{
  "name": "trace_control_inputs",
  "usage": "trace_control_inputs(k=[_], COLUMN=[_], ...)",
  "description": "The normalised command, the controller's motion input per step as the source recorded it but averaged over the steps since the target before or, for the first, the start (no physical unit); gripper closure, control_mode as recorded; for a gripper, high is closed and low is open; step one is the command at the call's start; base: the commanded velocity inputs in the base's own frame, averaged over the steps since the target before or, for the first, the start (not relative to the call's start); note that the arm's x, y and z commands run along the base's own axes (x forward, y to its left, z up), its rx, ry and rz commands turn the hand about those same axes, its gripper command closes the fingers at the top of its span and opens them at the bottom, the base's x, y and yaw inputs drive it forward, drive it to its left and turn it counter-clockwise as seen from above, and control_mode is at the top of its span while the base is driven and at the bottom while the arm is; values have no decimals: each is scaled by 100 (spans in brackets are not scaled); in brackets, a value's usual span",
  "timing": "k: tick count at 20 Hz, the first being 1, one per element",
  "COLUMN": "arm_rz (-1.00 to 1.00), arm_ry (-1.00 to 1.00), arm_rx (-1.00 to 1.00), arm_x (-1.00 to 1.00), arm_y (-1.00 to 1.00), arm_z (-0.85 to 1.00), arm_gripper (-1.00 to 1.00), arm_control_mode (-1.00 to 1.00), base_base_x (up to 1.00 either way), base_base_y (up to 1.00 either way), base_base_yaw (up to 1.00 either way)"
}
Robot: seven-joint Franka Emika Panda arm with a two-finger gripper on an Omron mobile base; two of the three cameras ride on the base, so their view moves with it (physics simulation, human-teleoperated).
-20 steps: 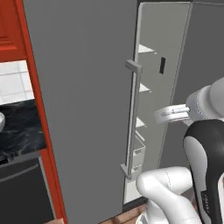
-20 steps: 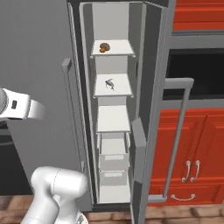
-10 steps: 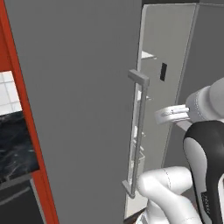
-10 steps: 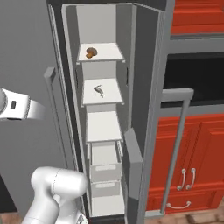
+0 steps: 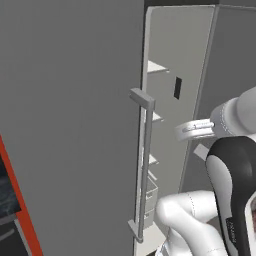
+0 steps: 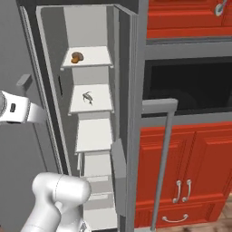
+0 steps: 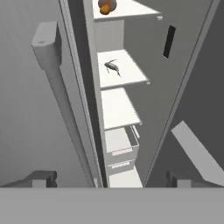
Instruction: Take the fish, mushroom, and lime from the freezer and place them in the bowl on the counter.
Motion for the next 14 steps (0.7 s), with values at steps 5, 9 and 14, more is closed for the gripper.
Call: trace_control_inputs(k=[5,9,14], arm_rz=[0,0,0], arm_ry=[0,0,0], arm_rx=[0,0,0], arm_x=[0,0,0], arm_y=[0,0,0], arm_z=[0,0,0], arm_gripper=[-100,-100,-100], arm_control_mode=[100,100,100], base_base_x=[19,42,73], base_base_y=[-36,-5,-19], base_base_yaw=[8,4,2])
